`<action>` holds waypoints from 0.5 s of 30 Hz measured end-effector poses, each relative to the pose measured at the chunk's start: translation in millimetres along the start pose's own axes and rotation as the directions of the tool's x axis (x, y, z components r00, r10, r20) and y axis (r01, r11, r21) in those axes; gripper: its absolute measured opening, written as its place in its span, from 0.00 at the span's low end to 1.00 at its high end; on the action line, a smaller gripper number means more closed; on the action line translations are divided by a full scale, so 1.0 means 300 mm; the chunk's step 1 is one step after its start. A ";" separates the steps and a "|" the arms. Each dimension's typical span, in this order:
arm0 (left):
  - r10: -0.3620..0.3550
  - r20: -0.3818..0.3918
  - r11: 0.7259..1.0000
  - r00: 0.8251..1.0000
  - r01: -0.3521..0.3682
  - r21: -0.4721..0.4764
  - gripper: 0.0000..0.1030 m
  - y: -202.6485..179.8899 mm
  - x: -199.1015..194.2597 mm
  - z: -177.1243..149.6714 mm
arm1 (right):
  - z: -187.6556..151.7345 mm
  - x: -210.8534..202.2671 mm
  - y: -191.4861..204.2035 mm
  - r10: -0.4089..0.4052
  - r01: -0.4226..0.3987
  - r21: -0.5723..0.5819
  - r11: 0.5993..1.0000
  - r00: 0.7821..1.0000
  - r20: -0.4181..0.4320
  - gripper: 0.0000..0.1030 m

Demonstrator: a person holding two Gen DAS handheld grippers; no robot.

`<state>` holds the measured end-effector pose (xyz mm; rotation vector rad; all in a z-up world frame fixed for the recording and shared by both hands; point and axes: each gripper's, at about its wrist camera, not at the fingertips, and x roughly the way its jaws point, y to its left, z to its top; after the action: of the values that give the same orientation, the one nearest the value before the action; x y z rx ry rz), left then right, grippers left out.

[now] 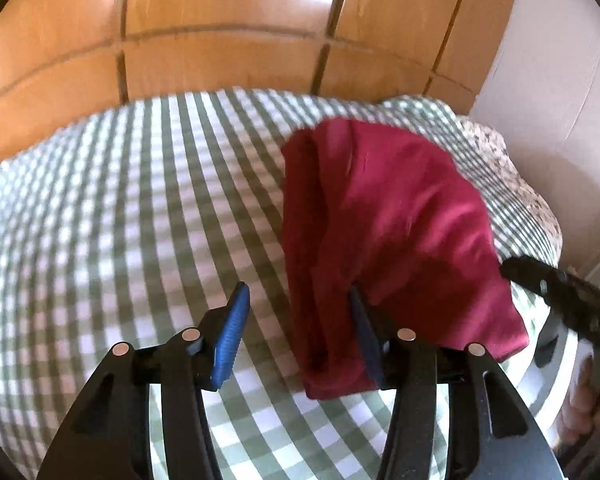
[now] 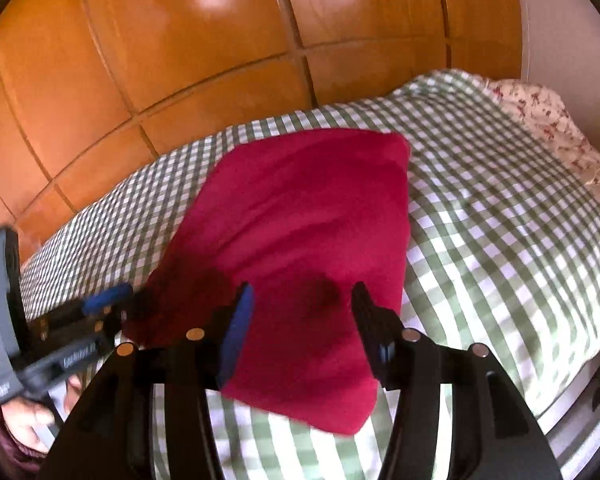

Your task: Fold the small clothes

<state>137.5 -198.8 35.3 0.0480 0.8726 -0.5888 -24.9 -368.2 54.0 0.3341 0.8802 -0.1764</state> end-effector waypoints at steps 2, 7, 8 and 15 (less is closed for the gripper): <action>0.012 0.036 1.000 0.999 -0.013 0.019 0.48 -0.021 -0.033 0.020 | -0.004 -0.008 0.002 -0.009 0.009 -0.007 1.000 1.000 0.002 0.50; 0.015 0.066 0.998 0.998 -0.019 0.063 0.48 -0.070 -0.044 0.043 | -0.060 -0.010 0.016 -0.038 0.038 -0.015 0.999 0.999 -0.025 0.48; 0.017 0.063 0.997 0.998 -0.022 0.073 0.48 -0.078 -0.038 0.042 | -0.072 -0.003 0.015 -0.047 0.046 -0.014 0.999 0.998 -0.033 0.47; 0.033 -0.001 0.996 0.999 -0.033 0.084 0.54 -0.101 0.047 0.017 | -0.125 0.058 0.012 -0.066 0.066 -0.010 0.998 0.996 -0.066 0.47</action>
<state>132.7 -232.4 34.1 0.1395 0.8474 -0.5944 -40.0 -351.7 19.0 0.3054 0.9580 -0.2243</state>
